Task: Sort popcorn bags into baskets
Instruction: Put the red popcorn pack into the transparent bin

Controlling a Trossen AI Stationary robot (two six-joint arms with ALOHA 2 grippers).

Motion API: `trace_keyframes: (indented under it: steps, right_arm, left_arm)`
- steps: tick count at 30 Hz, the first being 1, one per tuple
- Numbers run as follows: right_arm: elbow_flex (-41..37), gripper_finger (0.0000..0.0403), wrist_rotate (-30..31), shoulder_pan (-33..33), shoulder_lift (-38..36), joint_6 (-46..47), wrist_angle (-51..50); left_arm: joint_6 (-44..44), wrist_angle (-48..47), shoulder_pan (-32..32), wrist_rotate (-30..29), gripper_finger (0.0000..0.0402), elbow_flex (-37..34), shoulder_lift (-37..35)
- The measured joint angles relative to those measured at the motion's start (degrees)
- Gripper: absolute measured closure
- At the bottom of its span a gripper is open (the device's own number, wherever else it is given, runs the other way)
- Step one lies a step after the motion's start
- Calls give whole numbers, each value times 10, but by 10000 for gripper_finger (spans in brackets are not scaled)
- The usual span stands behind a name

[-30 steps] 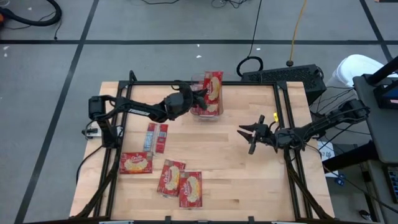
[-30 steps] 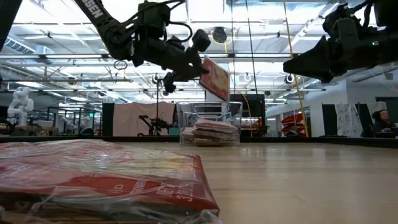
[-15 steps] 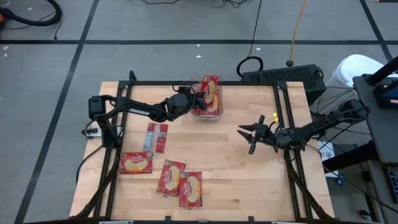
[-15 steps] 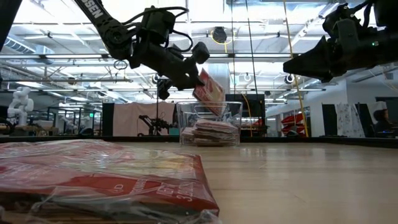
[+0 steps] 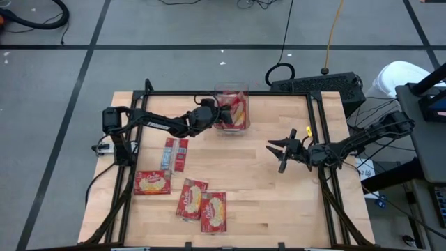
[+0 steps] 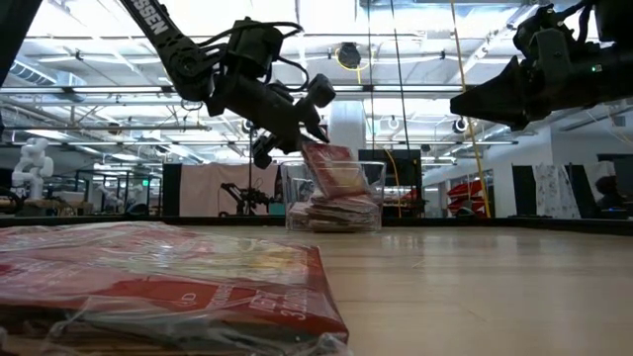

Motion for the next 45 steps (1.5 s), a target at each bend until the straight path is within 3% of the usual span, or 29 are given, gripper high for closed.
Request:
trace_keyframes:
  steps: [6,12,19,25,32,39,45]
  right_arm:
    - [0,300,0,0,0,0,0]
    - [0,300,0,0,0,7,0]
    - [0,300,0,0,0,11,0]
    - [0,300,0,0,0,12,2]
    - [0,300,0,0,0,14,4]
    - [0,300,-1,0,0,15,4]
    - [0,300,0,0,0,16,4]
  left_arm:
    - [57,-2,-6,0,286,0,1]
    - [98,-10,-5,27,287,0,0]
    - [140,-101,4,46,326,-1,-15]
    - [155,-97,13,72,393,0,-20]
    - [155,-24,13,52,398,0,-21]
    - [135,-17,2,-68,399,0,-22]
    - [100,-44,-19,-31,378,0,-22]
